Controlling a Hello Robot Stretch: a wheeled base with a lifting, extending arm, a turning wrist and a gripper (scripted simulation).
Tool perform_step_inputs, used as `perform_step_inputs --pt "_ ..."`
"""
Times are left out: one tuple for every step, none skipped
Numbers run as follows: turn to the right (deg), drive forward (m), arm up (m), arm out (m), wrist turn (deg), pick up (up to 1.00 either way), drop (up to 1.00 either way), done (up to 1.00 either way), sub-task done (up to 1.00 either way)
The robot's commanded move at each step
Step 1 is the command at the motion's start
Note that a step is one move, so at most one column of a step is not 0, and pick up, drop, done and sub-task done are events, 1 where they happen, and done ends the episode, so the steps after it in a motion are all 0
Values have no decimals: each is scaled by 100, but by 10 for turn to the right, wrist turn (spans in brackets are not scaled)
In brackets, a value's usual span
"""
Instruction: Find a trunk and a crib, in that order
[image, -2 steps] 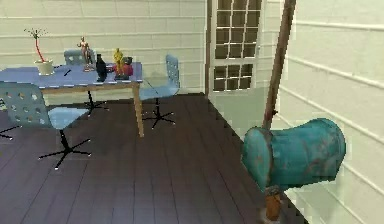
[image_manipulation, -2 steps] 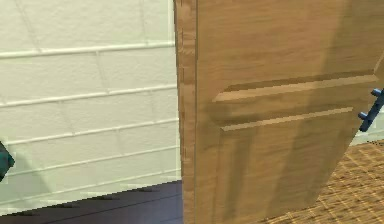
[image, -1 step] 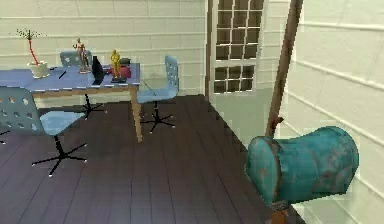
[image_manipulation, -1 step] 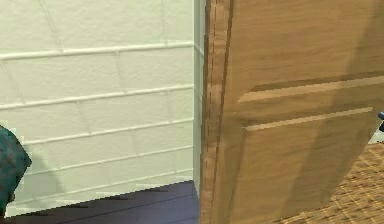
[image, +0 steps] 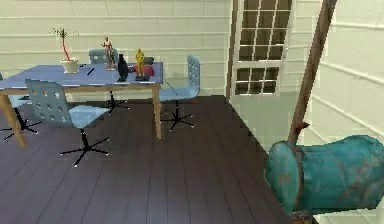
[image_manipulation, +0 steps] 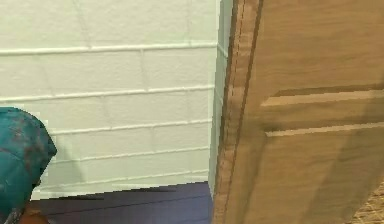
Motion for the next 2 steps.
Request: perform_step_inputs --pt "0 100 0 0 0 0 0 0 0" --pt "-30 0 0 0 0 0 0 0 0"
